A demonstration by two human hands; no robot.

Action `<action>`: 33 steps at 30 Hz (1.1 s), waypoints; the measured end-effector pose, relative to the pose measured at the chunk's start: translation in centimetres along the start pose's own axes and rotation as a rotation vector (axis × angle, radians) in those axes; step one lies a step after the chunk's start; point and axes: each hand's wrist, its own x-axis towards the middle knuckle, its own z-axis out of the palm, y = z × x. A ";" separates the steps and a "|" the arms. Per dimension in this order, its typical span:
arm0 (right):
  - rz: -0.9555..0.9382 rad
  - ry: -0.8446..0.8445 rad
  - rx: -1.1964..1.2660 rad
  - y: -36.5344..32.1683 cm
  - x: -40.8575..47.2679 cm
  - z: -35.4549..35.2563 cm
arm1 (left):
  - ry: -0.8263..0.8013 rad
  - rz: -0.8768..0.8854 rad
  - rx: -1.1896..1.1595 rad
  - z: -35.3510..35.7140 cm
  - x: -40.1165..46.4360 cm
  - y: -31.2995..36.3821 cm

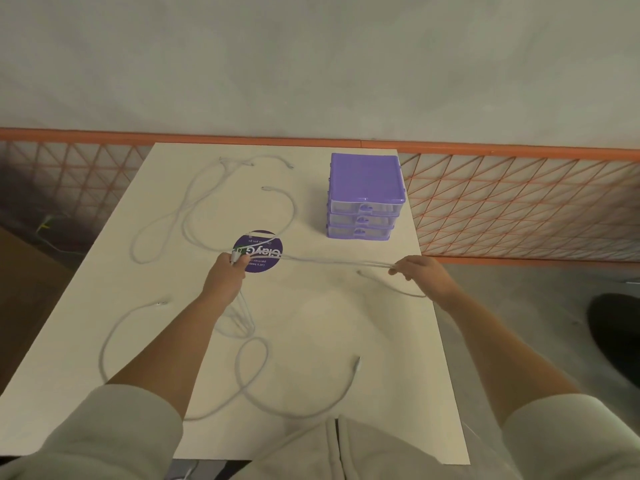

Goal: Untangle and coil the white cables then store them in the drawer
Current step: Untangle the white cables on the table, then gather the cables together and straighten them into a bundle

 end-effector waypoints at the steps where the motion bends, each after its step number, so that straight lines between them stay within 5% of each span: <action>1: -0.002 -0.011 -0.009 0.1 0.0 -0.2 | 0.007 -0.007 -0.008 0.0 0.0 -0.1; 14: -0.039 -0.028 -0.039 2.9 1.1 -2.3 | 0.066 -0.042 -0.053 -0.5 0.8 -1.1; 22: -0.025 0.103 -0.015 2.2 1.4 -3.5 | 0.053 -0.054 0.016 -1.0 1.3 -1.3; 33: 0.050 -0.022 -0.330 5.1 3.1 -2.3 | -0.023 -0.088 0.067 -0.6 1.2 -1.2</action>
